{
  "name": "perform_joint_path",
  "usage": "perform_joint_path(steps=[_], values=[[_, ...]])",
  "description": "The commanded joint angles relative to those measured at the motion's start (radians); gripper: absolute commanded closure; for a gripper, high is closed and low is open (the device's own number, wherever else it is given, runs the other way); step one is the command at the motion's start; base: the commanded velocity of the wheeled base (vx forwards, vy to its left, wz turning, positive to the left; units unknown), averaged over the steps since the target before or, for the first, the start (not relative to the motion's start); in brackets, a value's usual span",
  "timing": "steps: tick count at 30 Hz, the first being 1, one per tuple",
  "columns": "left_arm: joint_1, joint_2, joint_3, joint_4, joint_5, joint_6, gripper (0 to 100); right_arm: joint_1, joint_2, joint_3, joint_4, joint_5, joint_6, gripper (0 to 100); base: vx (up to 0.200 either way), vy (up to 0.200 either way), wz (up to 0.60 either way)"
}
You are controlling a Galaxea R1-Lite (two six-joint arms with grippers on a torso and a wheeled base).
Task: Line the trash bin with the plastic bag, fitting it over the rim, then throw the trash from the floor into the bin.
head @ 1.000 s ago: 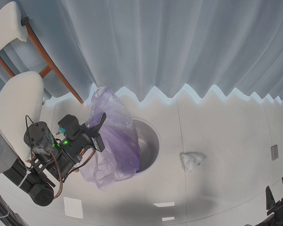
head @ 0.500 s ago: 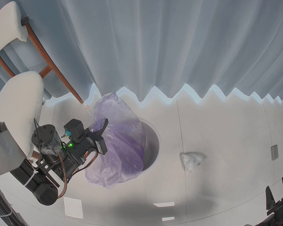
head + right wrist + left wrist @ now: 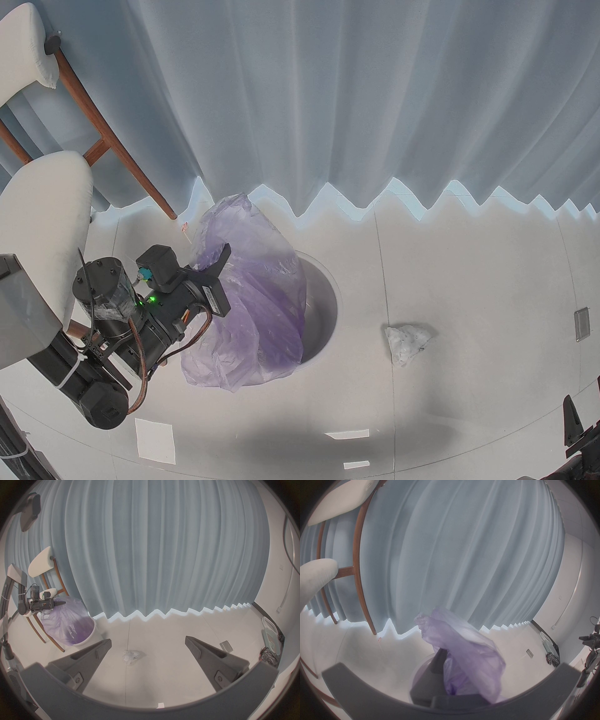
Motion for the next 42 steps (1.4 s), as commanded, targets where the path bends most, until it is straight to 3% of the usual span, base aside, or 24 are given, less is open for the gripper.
perform_joint_path(steps=[1,15,23,42], values=[[0.005,0.014,0.003,0.0,0.001,0.001,100,0.0,-0.017,0.018,0.0,-0.001,0.0,0,0.0,0.0,0.0],[-0.012,0.007,-0.017,0.0,0.008,0.007,100,0.0,-0.017,0.018,0.002,-0.001,0.0,0,0.0,0.0,0.0],[-0.019,0.0,-0.005,0.002,0.01,0.078,100,0.002,-0.017,0.018,0.002,0.0,-0.003,0,0.0,0.0,0.0],[0.027,0.057,0.023,0.0,0.008,0.082,100,0.002,-0.017,0.018,0.002,0.0,-0.012,0,0.0,0.0,0.0]])
